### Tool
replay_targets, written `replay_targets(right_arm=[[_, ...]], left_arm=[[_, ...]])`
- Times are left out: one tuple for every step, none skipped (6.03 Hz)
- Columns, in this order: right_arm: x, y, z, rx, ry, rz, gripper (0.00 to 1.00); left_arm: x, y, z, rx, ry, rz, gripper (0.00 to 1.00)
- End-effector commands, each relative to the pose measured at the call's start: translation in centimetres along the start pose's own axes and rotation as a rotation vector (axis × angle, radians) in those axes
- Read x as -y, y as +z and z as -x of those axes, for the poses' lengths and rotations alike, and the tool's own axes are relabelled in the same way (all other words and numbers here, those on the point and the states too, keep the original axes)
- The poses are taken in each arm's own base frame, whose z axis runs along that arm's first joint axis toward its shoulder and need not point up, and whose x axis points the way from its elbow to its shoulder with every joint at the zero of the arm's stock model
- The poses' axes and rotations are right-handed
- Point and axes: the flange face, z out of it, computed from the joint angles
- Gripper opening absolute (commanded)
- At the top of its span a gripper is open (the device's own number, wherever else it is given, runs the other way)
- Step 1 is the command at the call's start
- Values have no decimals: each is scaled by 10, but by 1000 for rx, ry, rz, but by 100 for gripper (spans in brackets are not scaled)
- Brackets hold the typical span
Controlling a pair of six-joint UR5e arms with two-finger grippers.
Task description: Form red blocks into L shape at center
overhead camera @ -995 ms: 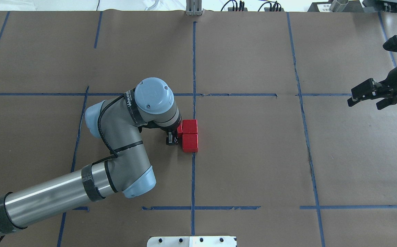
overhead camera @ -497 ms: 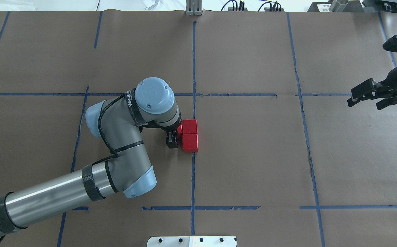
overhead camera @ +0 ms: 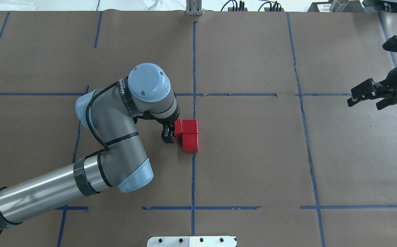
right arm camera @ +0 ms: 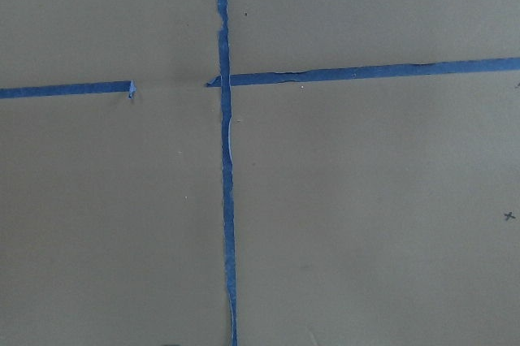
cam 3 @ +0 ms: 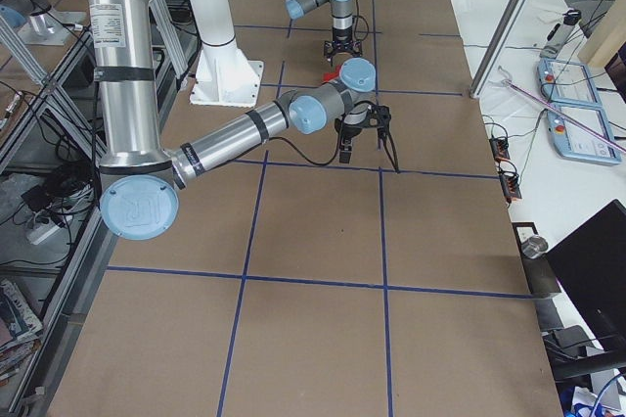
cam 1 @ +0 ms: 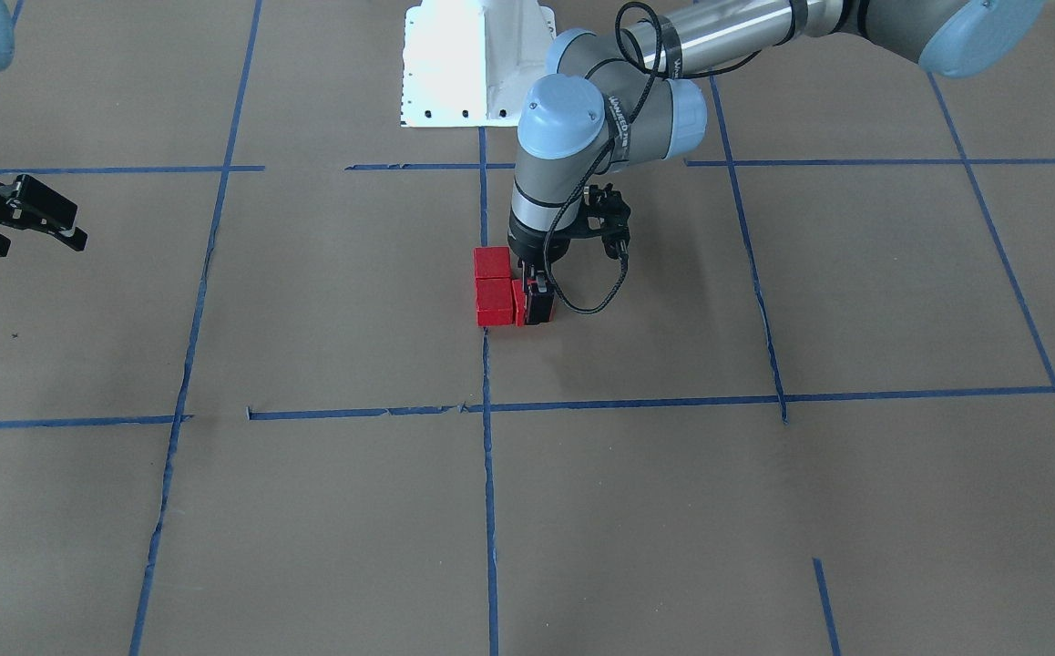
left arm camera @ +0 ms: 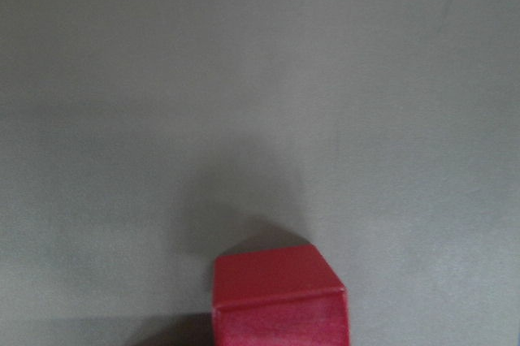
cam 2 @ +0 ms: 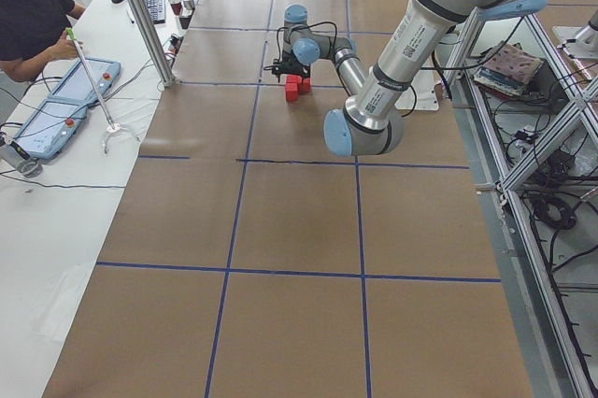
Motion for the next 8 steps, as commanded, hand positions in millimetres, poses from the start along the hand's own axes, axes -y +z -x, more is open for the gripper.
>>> replay_targets(right_arm=[[0,1,-4,-3,4,2,100],[3,-2,-12,-8,11,-3,100],[11,2,-22,-19,24,-6,100],[18,-17,-34,-12,31,-40,100],[20,-29,-48,-12,33,-61,100],[19,-32,-67,-26,3,-67,100],[21,-36,-89,-35,-11,-72,100],[27,-36,-106,-46,-21,-72,100]], left_arm=[[32,-47,-27,8,97,34,100],[58,-59,-38,33,232,58,100],[97,-63,-40,21,355,41,100],[142,-67,-37,10,532,20,100],[187,-62,-31,22,714,-9,100],[206,-66,-32,24,827,-25,100],[233,-64,-37,38,956,-49,100],[296,-74,-51,60,1149,-103,100]])
